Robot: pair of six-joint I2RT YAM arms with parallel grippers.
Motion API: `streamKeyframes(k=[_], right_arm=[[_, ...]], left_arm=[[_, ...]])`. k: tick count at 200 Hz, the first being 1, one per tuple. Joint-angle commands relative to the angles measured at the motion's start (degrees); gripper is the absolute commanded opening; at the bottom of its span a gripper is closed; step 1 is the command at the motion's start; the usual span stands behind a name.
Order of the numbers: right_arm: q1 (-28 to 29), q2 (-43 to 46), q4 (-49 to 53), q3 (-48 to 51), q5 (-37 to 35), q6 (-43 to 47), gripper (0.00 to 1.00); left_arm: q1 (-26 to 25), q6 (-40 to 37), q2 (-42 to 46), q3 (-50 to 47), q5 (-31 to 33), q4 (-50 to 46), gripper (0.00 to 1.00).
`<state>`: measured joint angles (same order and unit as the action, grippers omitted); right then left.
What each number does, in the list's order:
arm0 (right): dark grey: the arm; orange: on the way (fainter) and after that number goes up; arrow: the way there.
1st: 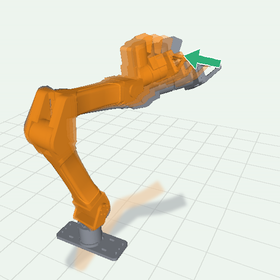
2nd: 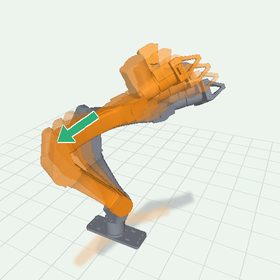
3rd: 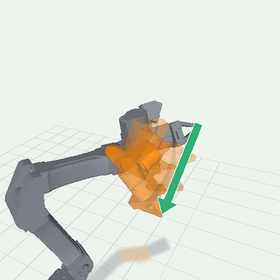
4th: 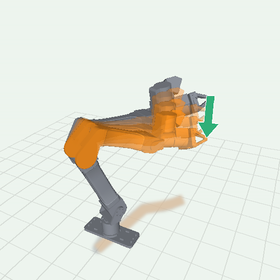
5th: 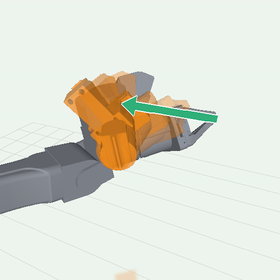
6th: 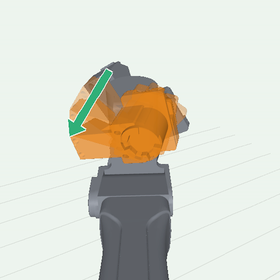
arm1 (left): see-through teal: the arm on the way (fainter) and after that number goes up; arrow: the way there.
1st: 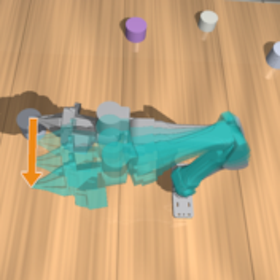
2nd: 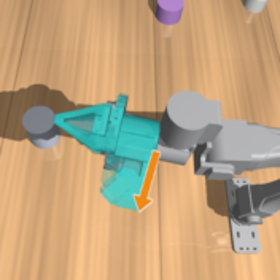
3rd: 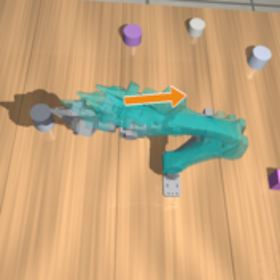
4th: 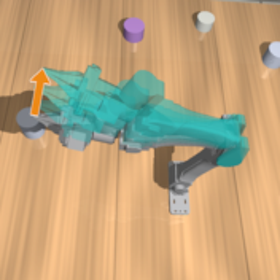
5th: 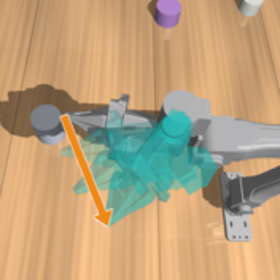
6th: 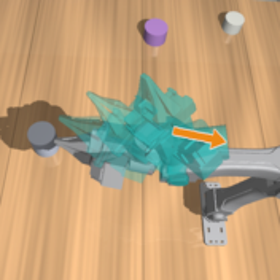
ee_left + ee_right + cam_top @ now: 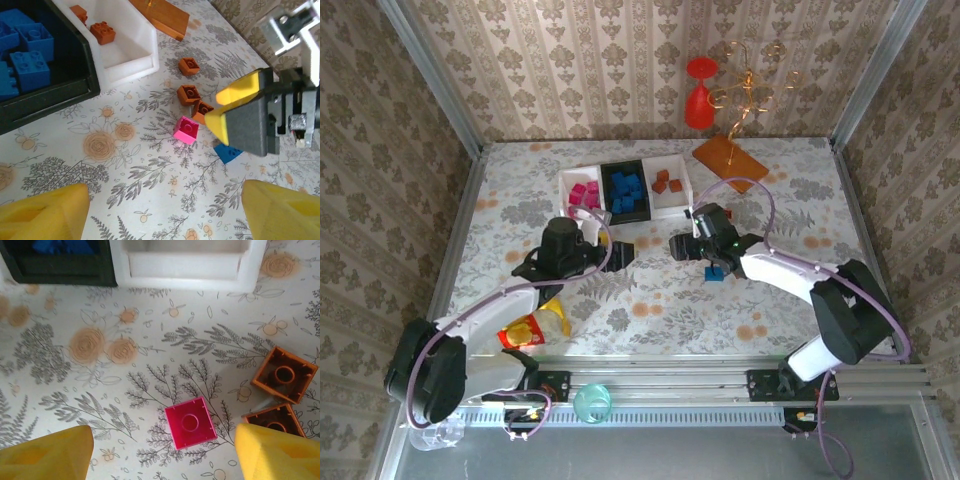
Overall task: Sort the legos into containers by color
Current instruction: Pick up the lego from the center of the table.
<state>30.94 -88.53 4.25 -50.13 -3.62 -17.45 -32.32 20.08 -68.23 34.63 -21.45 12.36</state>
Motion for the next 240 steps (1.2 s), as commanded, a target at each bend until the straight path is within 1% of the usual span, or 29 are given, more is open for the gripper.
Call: streamKeyframes(k=[1,25,53,83,114,131,146,182,184,193,209,240], right_arm=[[0.3,-4.7,3.0,-3.8,-3.2,2.7,0.77],[0.3,-10.1,4.7,-7.9,-3.2,3.2,0.78],[0.3,-14.5,6.3,-11.3,-3.4,4.0,0.78],[1.7,-16.6,10.3,-13.3,-4.8,5.4,0.78],[3.9,-18.0,13.8,-13.7,-6.5,6.6,0.78],[5.2,-18.1,15.0,-13.6,-8.1,7.0,0.76],[6.1,-17.6,14.7,-13.0,-8.1,6.8,0.71],[7.4,-15.6,8.5,-10.2,-5.3,4.9,0.46],[7.5,-15.5,8.0,-10.0,-5.2,4.8,0.45],[7.7,-15.0,5.8,-9.6,-4.0,4.1,0.41],[8.5,-14.3,2.1,-9.8,-0.4,3.3,0.37],[10.5,-15.2,-4.4,-13.6,7.2,1.1,0.36]], left_arm=[[-0.6,-1.1,-0.8,2.2,-0.9,1.7,0.81],[-0.5,-0.4,-1.1,2.4,1.4,0.2,0.81],[1.7,1.3,-0.9,1.9,2.9,-1.4,0.81],[4.7,3.6,0.3,0.2,2.5,-0.9,0.81],[5.8,4.1,1.1,-0.5,2.5,-0.9,0.81],[5.8,4.1,1.3,-0.5,2.5,-1.1,0.81],[5.8,4.2,1.4,-0.6,2.7,-1.2,0.81],[5.8,4.6,2.5,-1.4,4.5,-1.0,0.81],[7.0,4.6,2.6,-1.5,4.5,-1.0,0.81],[7.6,4.6,3.3,-1.8,5.3,-1.0,0.81],[8.6,4.8,4.9,-2.7,7.0,-1.5,0.81],[12.4,5.7,10.5,-5.2,11.4,-3.2,0.83]])
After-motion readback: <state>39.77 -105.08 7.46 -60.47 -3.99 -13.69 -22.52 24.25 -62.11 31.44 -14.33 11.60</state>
